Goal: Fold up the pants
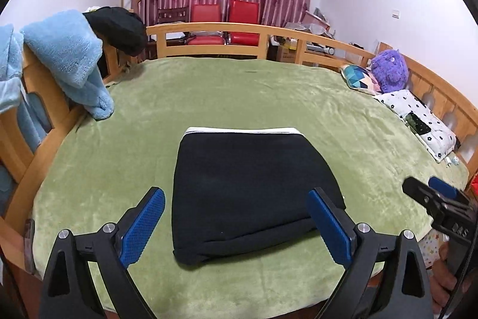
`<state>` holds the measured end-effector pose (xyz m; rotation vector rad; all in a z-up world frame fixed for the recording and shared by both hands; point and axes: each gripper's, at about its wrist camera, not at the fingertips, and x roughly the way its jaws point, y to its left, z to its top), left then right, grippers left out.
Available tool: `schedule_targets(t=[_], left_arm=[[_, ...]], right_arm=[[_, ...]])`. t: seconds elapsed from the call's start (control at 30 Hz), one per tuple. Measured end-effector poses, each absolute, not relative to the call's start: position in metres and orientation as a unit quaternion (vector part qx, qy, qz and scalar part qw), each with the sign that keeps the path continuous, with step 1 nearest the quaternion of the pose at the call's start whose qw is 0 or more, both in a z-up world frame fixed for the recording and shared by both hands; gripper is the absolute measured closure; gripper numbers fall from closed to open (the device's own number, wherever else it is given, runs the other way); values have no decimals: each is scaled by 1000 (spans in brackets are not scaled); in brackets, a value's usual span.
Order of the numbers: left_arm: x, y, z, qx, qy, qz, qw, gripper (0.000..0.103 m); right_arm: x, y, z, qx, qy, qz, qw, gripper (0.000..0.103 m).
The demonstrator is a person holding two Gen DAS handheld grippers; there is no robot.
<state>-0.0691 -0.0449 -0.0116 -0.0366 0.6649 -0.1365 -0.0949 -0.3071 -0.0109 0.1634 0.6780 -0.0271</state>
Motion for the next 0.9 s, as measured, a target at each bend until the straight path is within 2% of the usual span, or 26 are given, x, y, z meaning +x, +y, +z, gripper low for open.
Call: schedule_targets(t=[0.9], left_arm=[[-75,-49,-19,-19,328,-76,941,6]], right_arm=[[-94,-293,-29,51,347,-20,936,0]])
